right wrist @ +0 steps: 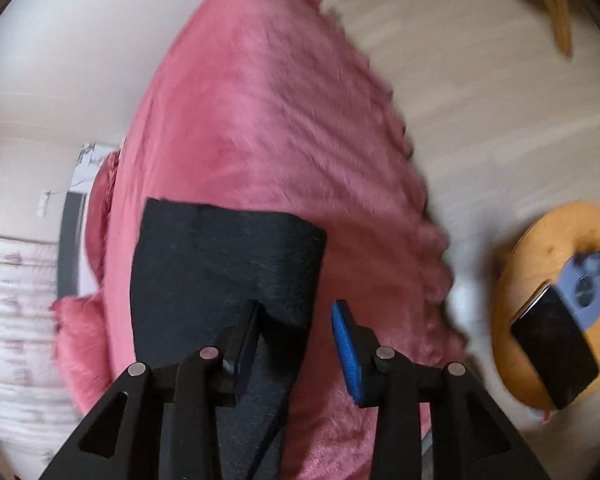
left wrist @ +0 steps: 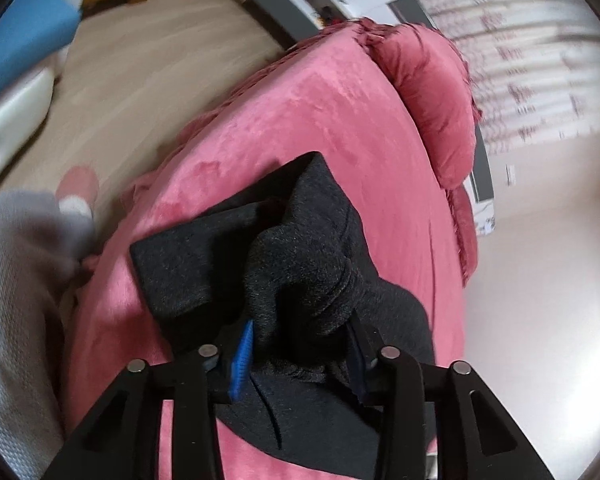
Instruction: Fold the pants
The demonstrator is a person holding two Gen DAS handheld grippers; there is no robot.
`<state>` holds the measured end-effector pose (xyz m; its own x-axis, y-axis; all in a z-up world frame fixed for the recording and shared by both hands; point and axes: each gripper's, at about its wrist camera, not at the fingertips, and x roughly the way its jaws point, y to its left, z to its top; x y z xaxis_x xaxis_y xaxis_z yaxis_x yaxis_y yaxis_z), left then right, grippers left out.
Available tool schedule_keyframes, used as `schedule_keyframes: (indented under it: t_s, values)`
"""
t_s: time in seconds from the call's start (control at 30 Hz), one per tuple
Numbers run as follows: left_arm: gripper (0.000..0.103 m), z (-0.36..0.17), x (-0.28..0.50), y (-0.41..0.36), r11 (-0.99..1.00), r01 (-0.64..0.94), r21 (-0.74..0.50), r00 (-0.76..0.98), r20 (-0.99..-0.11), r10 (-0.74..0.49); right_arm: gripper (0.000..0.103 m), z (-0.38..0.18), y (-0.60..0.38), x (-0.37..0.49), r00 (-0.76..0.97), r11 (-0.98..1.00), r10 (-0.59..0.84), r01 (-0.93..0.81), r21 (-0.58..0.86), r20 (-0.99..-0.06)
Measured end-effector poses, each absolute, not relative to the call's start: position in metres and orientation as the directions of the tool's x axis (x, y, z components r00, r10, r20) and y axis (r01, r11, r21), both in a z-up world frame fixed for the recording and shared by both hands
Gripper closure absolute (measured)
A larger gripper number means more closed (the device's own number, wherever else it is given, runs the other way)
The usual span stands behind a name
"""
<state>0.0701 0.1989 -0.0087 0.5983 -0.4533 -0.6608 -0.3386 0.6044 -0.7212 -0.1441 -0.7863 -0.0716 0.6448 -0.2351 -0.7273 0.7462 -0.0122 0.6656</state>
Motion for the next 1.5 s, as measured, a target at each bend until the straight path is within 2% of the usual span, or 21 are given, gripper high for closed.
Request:
schedule_keyframes:
  t_s: [0.07, 0.13, 0.23, 0.3, 0.37, 0.4, 0.47, 0.57, 0.63, 0.77, 0.83, 0.97, 1.03, 1.07, 1.1, 1.13, 1.17, 1.2, 1.3, 1.4, 1.5]
  values:
    - [0.050, -0.007, 0.070, 0.193, 0.630, -0.318, -0.709, 0.609, -0.662, -0.437, 0.065, -0.043, -0.760, -0.143, 0.573, 0.030, -0.363, 0.795, 0.605, -0.735]
    - [0.045, -0.007, 0.069, 0.190, 0.629, -0.309, -0.713, 0.627, -0.650, -0.429, 0.065, -0.023, -0.736, -0.132, 0.563, 0.085, -0.412, 0.807, 0.585, -0.717]
    - [0.042, -0.010, 0.065, 0.194, 0.591, -0.306, -0.746, 0.651, -0.617, -0.442, 0.065, -0.004, -0.693, -0.096, 0.654, 0.274, -0.357, 0.756, 0.594, -0.667]
    - [0.042, -0.012, 0.064, 0.198, 0.569, -0.304, -0.764, 0.654, -0.602, -0.459, 0.065, -0.006, -0.648, -0.052, 0.755, 0.441, -0.150, 0.629, 0.640, -0.639]
    - [0.042, -0.014, 0.063, 0.202, 0.561, -0.303, -0.770, 0.649, -0.598, -0.471, 0.065, -0.015, -0.592, -0.002, 0.767, 0.548, 0.174, 0.446, 0.708, -0.617]
    - [0.042, -0.016, 0.063, 0.203, 0.557, -0.301, -0.774, 0.647, -0.595, -0.477, 0.065, -0.020, -0.556, 0.020, 0.727, 0.570, 0.347, 0.338, 0.749, -0.592]
    - [0.041, -0.018, 0.062, 0.205, 0.546, -0.298, -0.783, 0.646, -0.587, -0.488, 0.065, -0.028, -0.488, 0.048, 0.609, 0.571, 0.570, 0.189, 0.799, -0.551]
    - [0.040, -0.019, 0.063, 0.206, 0.535, -0.294, -0.792, 0.642, -0.578, -0.503, 0.065, -0.043, -0.391, 0.070, 0.408, 0.543, 0.749, 0.073, 0.837, -0.522]
    - [0.037, -0.017, 0.063, 0.208, 0.517, -0.275, -0.811, 0.650, -0.553, -0.522, 0.064, -0.062, -0.349, 0.079, 0.331, 0.491, 0.801, 0.113, 0.864, -0.498]
    - [0.032, -0.014, 0.065, 0.215, 0.512, -0.254, -0.820, 0.657, -0.535, -0.531, 0.047, -0.109, -0.318, 0.089, 0.364, 0.213, 0.874, 0.307, 0.928, -0.321]
    - [0.031, -0.016, 0.066, 0.218, 0.498, -0.255, -0.829, 0.653, -0.527, -0.543, 0.039, -0.119, -0.308, 0.094, 0.420, 0.116, 0.866, 0.361, 0.925, -0.272]
    - [0.028, -0.023, 0.060, 0.223, 0.483, -0.254, -0.838, 0.644, -0.519, -0.562, 0.037, -0.120, -0.291, 0.113, 0.456, 0.090, 0.847, 0.384, 0.919, -0.274]
    - [0.028, -0.023, 0.057, 0.224, 0.505, -0.242, -0.829, 0.646, -0.526, -0.553, 0.037, -0.121, -0.279, 0.122, 0.435, 0.149, 0.834, 0.415, 0.898, -0.340]
    - [0.026, -0.023, 0.056, 0.225, 0.517, -0.236, -0.823, 0.651, -0.529, -0.545, 0.049, -0.118, -0.275, 0.124, 0.438, 0.168, 0.829, 0.396, 0.903, -0.347]
    - [0.025, -0.022, 0.056, 0.226, 0.526, -0.236, -0.817, 0.653, -0.534, -0.537, 0.066, -0.113, -0.270, 0.126, 0.437, 0.224, 0.819, 0.355, 0.908, -0.373]
    - [0.024, -0.021, 0.056, 0.228, 0.529, -0.235, -0.815, 0.657, -0.535, -0.531, 0.087, -0.106, -0.266, 0.127, 0.431, 0.305, 0.798, 0.315, 0.899, -0.421]
    - [0.023, -0.020, 0.058, 0.230, 0.530, -0.231, -0.816, 0.663, -0.531, -0.528, 0.089, -0.099, -0.264, 0.125, 0.437, 0.365, 0.778, 0.271, 0.891, -0.451]
    - [0.022, -0.019, 0.059, 0.231, 0.533, -0.228, -0.815, 0.664, -0.530, -0.527, 0.091, -0.092, -0.264, 0.120, 0.460, 0.362, 0.777, 0.230, 0.903, -0.429]
    - [0.018, -0.015, 0.067, 0.227, 0.550, -0.198, -0.811, 0.659, -0.526, -0.538, 0.092, -0.053, -0.276, 0.101, 0.549, 0.323, 0.783, 0.043, 0.946, -0.292]
    - [0.016, -0.020, 0.080, 0.215, 0.535, -0.174, -0.827, 0.614, -0.516, -0.597, 0.092, -0.031, -0.288, 0.092, 0.547, 0.360, 0.786, -0.027, 0.933, -0.288]
    - [0.015, -0.023, 0.088, 0.204, 0.547, -0.181, -0.818, 0.589, -0.535, -0.606, 0.093, -0.046, -0.295, 0.084, 0.530, 0.380, 0.776, 0.040, 0.924, -0.342]
